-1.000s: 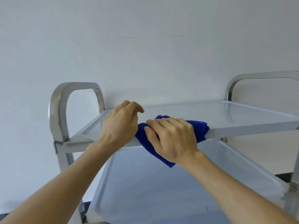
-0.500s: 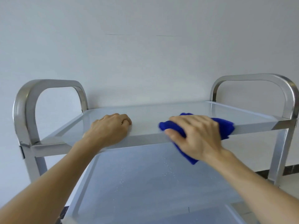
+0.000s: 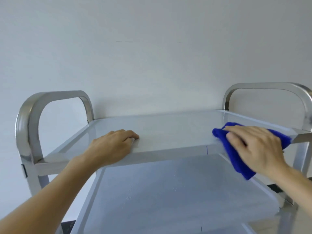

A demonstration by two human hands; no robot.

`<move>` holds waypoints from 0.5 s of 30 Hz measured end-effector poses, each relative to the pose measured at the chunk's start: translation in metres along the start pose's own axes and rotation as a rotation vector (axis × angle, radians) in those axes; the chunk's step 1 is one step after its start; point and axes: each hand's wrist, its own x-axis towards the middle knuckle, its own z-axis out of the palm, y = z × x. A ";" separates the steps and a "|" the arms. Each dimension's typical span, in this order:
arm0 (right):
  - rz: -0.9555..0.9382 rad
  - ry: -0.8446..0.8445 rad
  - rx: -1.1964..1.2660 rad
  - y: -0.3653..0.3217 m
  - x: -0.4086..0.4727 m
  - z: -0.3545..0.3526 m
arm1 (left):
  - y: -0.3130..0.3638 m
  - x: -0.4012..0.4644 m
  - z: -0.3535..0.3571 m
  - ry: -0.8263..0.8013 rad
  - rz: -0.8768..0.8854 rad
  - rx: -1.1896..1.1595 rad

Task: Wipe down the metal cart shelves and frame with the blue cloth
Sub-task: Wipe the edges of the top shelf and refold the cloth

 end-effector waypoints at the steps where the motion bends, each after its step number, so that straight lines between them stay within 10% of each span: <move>1: 0.066 -0.030 0.010 0.009 -0.001 -0.005 | 0.004 -0.002 0.000 -0.004 0.008 0.020; 15: 0.122 -0.414 0.052 0.003 0.003 -0.032 | 0.143 0.027 0.035 0.074 0.378 -0.269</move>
